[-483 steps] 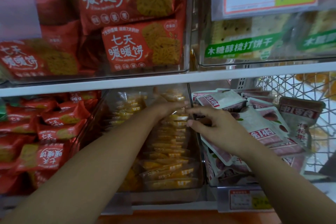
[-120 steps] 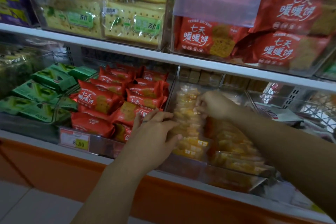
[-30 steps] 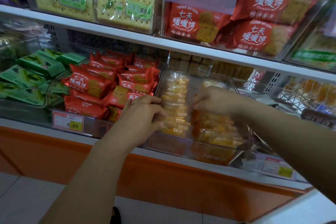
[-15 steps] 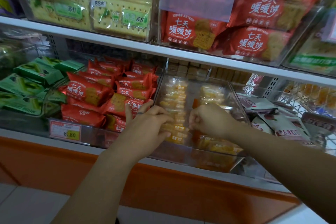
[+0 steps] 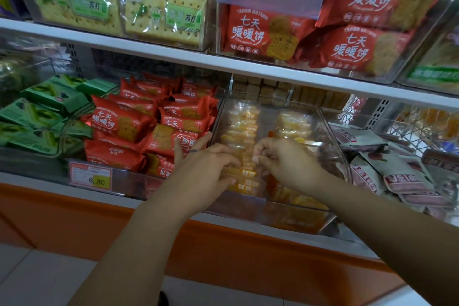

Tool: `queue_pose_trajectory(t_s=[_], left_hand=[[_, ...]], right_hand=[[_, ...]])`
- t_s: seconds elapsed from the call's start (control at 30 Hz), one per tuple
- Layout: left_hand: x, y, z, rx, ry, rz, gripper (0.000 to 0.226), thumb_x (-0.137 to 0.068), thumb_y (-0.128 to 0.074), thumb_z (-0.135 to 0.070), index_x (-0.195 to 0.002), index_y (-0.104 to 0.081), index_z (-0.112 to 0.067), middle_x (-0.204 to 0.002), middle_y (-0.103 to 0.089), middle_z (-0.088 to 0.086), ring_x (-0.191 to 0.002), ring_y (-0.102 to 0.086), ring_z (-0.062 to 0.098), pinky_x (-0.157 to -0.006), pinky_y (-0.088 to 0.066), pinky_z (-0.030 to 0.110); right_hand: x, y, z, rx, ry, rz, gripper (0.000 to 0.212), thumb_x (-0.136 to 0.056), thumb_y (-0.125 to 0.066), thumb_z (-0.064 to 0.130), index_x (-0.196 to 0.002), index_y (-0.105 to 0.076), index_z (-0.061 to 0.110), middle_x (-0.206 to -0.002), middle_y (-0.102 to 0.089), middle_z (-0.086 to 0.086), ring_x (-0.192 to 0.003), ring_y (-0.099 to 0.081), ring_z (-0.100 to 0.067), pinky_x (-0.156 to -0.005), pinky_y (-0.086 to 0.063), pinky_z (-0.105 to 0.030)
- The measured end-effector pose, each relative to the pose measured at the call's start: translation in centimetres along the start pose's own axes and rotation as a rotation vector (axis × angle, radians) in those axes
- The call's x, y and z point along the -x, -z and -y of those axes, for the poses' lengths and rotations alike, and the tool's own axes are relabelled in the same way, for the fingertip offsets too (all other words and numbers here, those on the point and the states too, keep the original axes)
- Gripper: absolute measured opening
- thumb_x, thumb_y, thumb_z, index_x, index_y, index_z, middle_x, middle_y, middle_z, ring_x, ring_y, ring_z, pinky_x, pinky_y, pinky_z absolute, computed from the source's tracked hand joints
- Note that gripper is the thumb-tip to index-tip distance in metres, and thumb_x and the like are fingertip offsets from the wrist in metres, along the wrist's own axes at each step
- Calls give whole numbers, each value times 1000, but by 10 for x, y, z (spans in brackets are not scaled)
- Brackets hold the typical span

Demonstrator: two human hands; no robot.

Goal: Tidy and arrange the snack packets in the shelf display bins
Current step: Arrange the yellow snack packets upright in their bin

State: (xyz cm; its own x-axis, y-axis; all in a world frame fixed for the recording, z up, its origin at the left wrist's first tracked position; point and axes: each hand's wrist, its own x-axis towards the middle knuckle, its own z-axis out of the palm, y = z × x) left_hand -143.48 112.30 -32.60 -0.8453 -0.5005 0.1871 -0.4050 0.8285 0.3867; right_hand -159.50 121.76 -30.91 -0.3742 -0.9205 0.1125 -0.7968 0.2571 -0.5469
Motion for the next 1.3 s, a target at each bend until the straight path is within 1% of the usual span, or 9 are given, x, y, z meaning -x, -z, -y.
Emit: queue_pose_trajectory(t_s=[0.17,0.37,0.57,0.67,0.77,0.9,1.03,1.17,1.3], left_hand=[[0,0,0,22,3,-2,28,-88,-60,-36,-116,-57,-41,-142,-36,-26,-144,0,9,-108,15,58],[-2,0,0,0,10,3,33,-88,-60,-38,-121,-55,-40,-140,-39,-25,-144,-1,9,-109,14,59],[0,2,-2,33,20,10,34,-88,-61,-36,-121,-54,-41,-138,-39,-27,-144,0,8,-109,14,58],[2,3,-2,43,12,16,36,-89,-60,-35,-124,-53,-42,-140,-38,-27,-145,2,8,-110,13,58],[3,2,-1,40,7,15,38,-90,-59,-34,-126,-51,-43,-142,-35,-28,-144,3,8,-110,14,58],[5,1,-1,35,6,13,43,-91,-58,-34,-131,-47,-42,-145,-31,-29,-145,6,8,-111,13,59],[5,0,1,50,3,13,43,-91,-57,-33,-132,-46,-42,-145,-30,-28,-144,7,7,-111,12,59],[2,-1,3,58,8,16,43,-92,-57,-32,-132,-46,-41,-146,-30,-26,-144,6,7,-111,13,59],[2,-2,4,57,13,15,42,-92,-57,-30,-131,-48,-40,-146,-31,-27,-144,7,7,-111,13,59]], right_hand=[[-3,0,-3,-167,-27,6,17,-92,-55,8,-77,-57,16,-73,-69,-7,-70,-70,-17,-69,-58,-28],[-8,0,2,-62,-1,67,10,-92,-57,16,-83,-60,18,-72,-69,2,-62,-62,5,-61,-46,-9],[-8,31,11,-145,-49,151,9,-93,-54,18,-89,-62,19,-90,-69,-3,-83,-67,-13,-79,-54,-30],[4,51,10,178,-3,364,42,-82,-60,51,-110,-62,19,-104,-64,9,-95,-60,-7,-89,-48,-27],[13,43,10,407,33,669,65,-70,-55,73,-102,-62,17,-86,-58,14,-80,-55,-3,-74,-46,-29],[3,18,9,733,81,718,79,-62,-57,79,-99,-61,9,-95,-62,-5,-89,-58,-22,-81,-51,-38],[-2,15,11,659,56,740,77,-66,-65,68,-112,-55,7,-95,-59,-1,-90,-57,-21,-80,-51,-34],[-3,15,6,631,71,745,89,-70,-67,62,-138,-38,13,-131,-48,-3,-118,-44,-19,-87,-37,-24],[-6,5,-2,682,85,760,83,-71,-65,64,-134,-42,14,-133,-47,-7,-126,-37,-23,-91,-32,-24]])
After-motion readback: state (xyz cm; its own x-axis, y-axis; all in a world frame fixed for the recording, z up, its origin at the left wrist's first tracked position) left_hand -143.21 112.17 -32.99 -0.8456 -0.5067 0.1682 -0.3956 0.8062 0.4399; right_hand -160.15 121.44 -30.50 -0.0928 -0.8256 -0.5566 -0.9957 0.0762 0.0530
